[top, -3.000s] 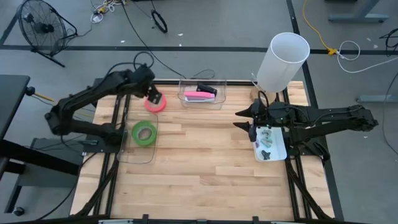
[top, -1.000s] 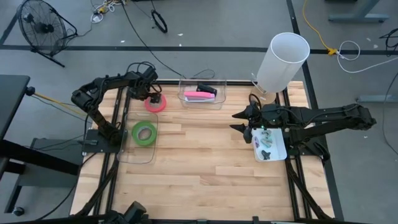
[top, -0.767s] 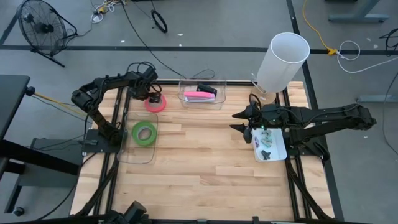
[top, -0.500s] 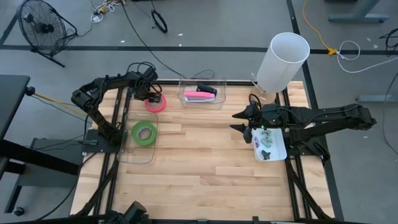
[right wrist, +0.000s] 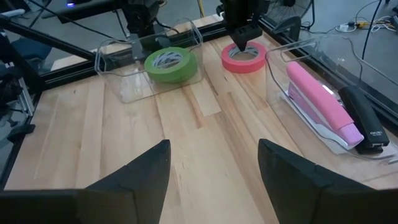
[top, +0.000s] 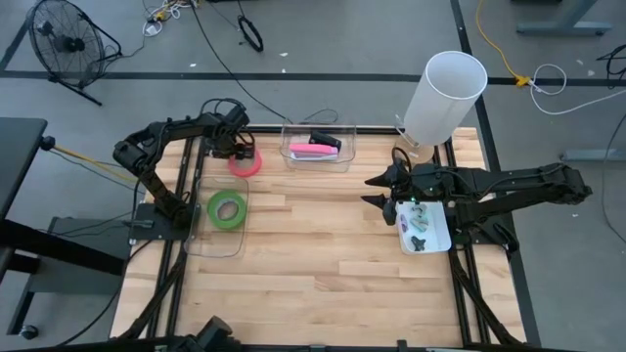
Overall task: Pick and place Stapler, Stapler remover, tape
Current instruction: Put the pink tape into the bottom transparent bin
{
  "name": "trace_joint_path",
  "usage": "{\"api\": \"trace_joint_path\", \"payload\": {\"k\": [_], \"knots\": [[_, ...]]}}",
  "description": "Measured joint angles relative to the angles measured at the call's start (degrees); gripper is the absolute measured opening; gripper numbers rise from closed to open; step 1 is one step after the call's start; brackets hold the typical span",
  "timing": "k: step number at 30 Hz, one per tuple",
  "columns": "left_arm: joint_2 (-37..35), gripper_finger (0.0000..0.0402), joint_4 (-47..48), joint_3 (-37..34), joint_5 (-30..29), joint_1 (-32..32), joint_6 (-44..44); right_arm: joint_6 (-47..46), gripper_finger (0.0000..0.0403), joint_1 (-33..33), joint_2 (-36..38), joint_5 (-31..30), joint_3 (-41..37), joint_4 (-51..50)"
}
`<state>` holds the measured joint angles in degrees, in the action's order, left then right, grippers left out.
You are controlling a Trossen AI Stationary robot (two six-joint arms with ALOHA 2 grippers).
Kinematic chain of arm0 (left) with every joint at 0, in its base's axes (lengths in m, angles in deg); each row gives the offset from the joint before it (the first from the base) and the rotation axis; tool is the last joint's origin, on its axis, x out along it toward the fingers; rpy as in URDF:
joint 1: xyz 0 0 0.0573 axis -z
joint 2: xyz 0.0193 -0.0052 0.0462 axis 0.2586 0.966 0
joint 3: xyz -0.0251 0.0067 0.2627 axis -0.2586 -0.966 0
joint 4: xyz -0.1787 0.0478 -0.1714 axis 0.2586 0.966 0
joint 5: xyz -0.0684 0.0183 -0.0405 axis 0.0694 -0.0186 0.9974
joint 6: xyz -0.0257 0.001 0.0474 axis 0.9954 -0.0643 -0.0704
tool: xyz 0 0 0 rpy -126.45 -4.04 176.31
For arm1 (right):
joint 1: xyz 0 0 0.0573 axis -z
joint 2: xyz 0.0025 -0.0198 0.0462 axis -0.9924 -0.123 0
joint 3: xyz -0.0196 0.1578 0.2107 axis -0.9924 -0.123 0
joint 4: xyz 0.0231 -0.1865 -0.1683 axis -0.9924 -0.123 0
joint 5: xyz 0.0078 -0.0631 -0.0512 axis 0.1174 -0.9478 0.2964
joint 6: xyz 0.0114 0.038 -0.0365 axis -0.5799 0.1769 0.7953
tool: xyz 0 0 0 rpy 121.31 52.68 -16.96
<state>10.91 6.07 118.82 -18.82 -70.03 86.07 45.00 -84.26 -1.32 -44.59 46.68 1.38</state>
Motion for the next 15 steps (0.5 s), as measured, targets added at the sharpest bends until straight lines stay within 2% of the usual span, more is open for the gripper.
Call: {"api": "trace_joint_path", "payload": {"k": [15], "knots": [[0.0, 0.0181, 0.4, -0.1, 4.5, 0.1, 10.0, 0.0, 0.0239, 0.0, 0.0, 0.0, 0.0, 0.0]]}}
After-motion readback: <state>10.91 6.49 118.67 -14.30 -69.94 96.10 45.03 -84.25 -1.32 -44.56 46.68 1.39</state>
